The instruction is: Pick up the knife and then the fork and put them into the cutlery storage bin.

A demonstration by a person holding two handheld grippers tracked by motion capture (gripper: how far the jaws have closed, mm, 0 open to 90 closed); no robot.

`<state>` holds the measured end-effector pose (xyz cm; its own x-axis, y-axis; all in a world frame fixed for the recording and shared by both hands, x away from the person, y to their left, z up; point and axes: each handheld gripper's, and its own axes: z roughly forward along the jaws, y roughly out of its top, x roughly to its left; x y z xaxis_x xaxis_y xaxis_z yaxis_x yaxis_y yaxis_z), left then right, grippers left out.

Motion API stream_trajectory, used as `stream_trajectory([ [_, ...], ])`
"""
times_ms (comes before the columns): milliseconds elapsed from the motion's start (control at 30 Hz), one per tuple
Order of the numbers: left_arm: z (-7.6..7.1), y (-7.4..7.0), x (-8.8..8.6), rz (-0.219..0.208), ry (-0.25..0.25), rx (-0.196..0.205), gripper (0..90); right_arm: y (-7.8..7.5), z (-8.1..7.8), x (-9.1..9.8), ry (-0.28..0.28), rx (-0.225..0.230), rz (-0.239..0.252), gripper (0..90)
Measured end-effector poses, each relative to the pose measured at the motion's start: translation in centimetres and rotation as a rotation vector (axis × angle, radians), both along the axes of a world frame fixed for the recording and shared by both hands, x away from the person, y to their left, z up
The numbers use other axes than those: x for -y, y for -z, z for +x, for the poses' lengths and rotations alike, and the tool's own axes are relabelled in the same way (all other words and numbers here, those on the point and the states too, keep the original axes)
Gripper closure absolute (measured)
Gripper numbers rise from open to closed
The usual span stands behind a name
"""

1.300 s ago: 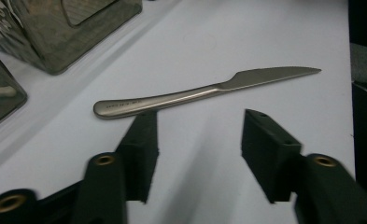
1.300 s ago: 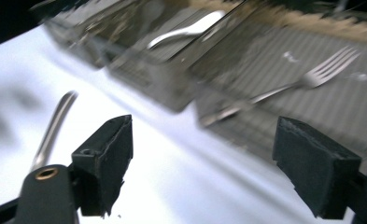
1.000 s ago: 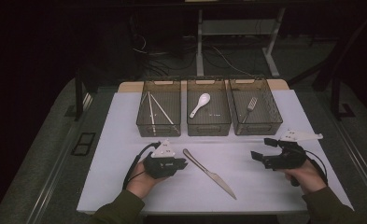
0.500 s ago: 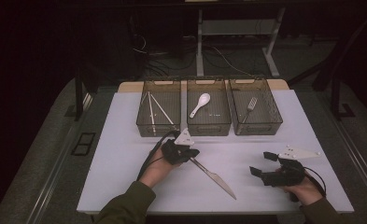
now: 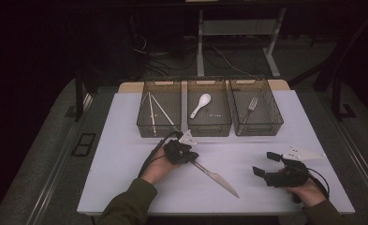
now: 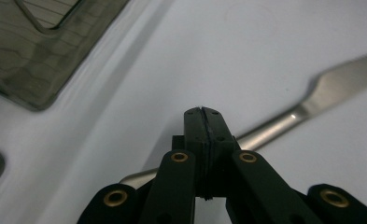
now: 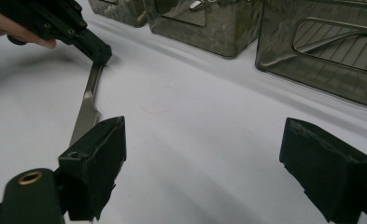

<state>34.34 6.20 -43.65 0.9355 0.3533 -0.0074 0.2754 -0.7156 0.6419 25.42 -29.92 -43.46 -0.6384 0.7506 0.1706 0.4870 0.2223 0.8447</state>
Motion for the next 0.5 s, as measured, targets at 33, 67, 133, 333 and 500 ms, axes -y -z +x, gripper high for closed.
stream_trajectory([
  [33,-0.2,-0.1,-0.2,-0.006,-0.001,-0.003,89.3,0.0,0.0,0.0,0.001,-0.004,0.000,14.8],
  [67,-0.4,-0.1,-0.4,-0.014,0.001,-0.004,89.3,0.0,0.0,0.0,0.002,-0.003,0.000,14.8],
  [133,-0.7,-0.3,-0.8,-0.013,0.003,-0.019,89.3,0.0,0.0,0.1,0.002,-0.005,-0.002,14.8],
  [333,-1.3,-0.2,-1.4,0.000,0.005,0.051,89.2,0.0,0.1,0.1,0.005,-0.007,0.001,14.7],
  [500,-0.2,0.2,-1.0,-0.003,-0.029,0.059,89.3,0.0,0.1,0.1,0.008,-0.008,0.001,14.8],
])
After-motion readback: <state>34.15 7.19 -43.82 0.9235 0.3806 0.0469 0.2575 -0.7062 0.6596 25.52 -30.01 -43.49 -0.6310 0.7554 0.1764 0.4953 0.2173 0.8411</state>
